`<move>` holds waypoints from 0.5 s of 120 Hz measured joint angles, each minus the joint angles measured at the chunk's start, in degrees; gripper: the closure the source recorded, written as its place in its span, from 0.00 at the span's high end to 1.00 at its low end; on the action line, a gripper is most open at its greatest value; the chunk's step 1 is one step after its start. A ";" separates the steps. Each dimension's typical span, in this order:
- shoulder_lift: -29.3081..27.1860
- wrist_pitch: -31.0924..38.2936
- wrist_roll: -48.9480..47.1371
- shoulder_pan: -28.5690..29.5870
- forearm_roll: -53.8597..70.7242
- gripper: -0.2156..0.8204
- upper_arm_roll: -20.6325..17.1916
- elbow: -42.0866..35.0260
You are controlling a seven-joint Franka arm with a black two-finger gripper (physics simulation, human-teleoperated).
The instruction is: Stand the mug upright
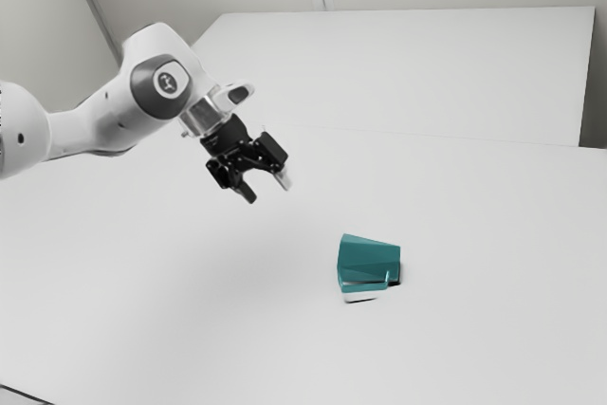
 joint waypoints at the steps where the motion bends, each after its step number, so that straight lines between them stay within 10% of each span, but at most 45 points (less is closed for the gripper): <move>1: -0.01 0.53 0.15 0.06 -0.27 0.79 -0.09 -0.48; 60: 6.38 17.47 12.63 -1.31 -23.02 0.79 -5.41 -8.90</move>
